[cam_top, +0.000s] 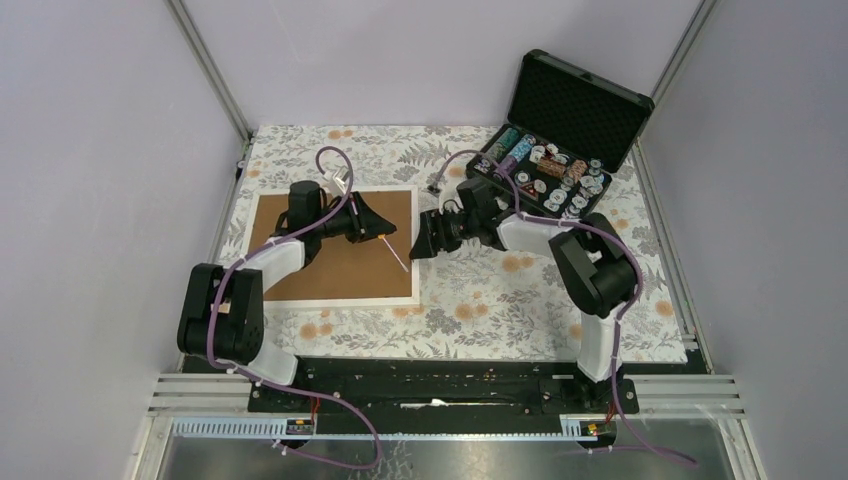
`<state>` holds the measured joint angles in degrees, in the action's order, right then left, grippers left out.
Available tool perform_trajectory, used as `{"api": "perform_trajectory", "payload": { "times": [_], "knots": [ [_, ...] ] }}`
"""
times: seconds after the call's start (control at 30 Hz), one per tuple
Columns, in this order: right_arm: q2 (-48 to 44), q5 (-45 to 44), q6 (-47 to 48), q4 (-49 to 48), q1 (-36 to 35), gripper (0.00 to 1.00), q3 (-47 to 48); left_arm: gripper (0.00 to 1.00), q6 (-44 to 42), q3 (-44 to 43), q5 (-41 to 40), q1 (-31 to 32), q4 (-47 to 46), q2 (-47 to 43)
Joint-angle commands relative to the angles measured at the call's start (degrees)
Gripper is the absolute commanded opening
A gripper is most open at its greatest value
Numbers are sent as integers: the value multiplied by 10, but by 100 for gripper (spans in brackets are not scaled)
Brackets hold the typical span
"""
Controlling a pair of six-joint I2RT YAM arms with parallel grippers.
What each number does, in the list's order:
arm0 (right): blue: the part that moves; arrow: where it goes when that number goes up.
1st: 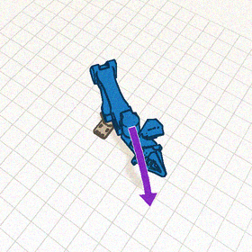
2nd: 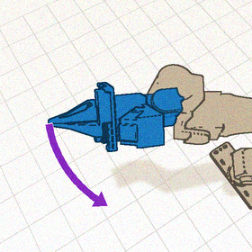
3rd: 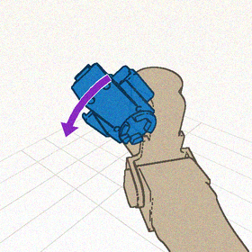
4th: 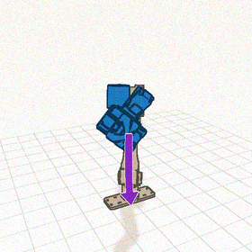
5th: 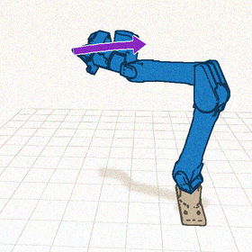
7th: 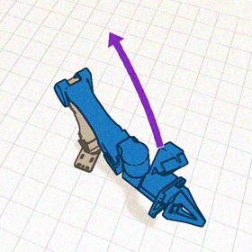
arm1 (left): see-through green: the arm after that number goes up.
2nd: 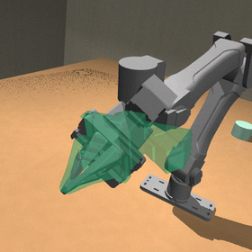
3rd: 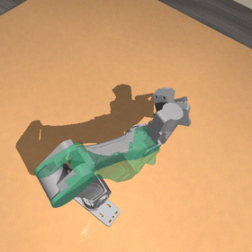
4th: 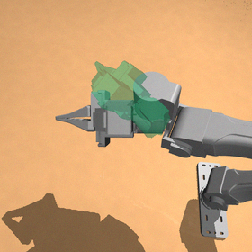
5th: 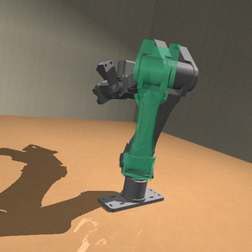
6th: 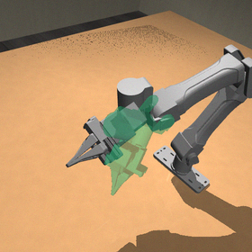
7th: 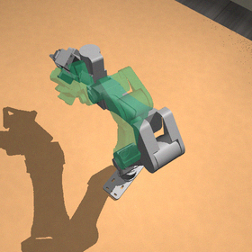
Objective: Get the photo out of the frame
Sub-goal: Release the photo frame item from the photo frame, then adjust the screwdriver.
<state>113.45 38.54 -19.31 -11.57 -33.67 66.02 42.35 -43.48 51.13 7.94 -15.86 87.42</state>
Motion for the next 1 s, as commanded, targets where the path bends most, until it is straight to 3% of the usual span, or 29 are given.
{"api": "perform_trajectory", "payload": {
  "times": [0.0,0.13,0.47,0.57,0.67,0.73,0.9,0.97],
  "knots": [
    [-82,26,129,60,-10,79,33,0,27,-15,30,-4,-3,-32],
    [-111,31,187,96,-51,78,48,0,39,-13,30,-4,1,-44],
    [-97,6,211,136,-101,72,95,0,30,-12,29,-4,27,-65],
    [-82,-29,222,153,-120,56,117,0,46,-9,36,-5,7,-63],
    [-78,-57,241,177,-120,26,133,1,21,-17,53,-9,37,-67],
    [-83,-60,260,194,-120,3,133,8,-23,-29,67,-17,87,-72],
    [-92,-15,300,232,-119,0,131,32,-153,-57,126,-37,222,-84],
    [-94,5,320,250,-119,0,131,36,-223,-74,156,-42,297,-82]
  ]
}}
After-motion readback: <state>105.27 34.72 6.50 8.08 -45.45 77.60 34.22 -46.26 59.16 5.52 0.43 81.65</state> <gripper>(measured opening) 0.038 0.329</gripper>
